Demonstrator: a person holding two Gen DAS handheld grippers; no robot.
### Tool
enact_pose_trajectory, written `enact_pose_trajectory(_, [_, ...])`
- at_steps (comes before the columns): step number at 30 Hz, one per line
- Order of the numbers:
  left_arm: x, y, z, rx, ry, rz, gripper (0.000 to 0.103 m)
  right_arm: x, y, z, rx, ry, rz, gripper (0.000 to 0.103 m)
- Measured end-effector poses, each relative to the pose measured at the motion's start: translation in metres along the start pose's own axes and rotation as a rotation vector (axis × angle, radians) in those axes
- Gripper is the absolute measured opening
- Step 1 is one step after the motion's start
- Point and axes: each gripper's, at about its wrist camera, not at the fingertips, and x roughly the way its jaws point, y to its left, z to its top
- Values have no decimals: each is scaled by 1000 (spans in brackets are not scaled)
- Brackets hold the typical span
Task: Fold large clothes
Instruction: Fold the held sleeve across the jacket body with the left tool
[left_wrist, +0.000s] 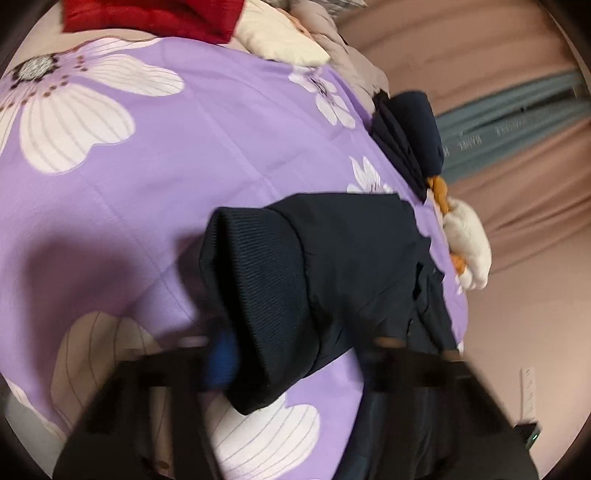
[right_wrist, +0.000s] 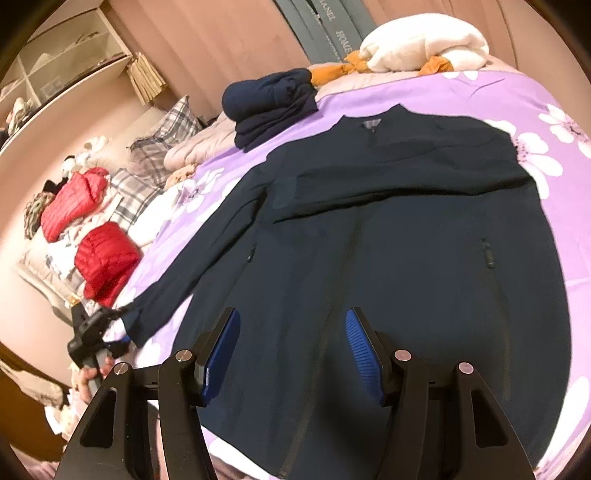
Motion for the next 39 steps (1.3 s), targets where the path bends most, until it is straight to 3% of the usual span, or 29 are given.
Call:
enact_pose_trajectory(2, [4,1,2,2,2,17,26,4,5,0,-10,7,1,60])
enact_pose_trajectory(8, [-6,-11,9,7,-21,11,7,13,15,-3,-47,35,7,60])
enact_pose_trajectory(18, [-16,-97,46,86,-7,-58,7,12,1,-4,4,47,37,60])
enact_pose_trajectory(23, [-14,-178,69,159,-49,-90,7,8,-7,-6,34,31,46,60])
enact_pose_trajectory(28, [5,-283,69,308,-69,-116,7,2,-29,-6,84,4,66,60])
enact_pose_trajectory(32, [44,-380,40,482,-11,-138,8,-5,-52,-2,127,-27,72,60])
enact_pose_trajectory(35, [90,-444,0,611,66,-143,10,-12,-73,1,169,-56,67,60])
enact_pose_trajectory(39, [156,-498,-58,734,194,-135,11,-22,-100,1,218,-94,54,60])
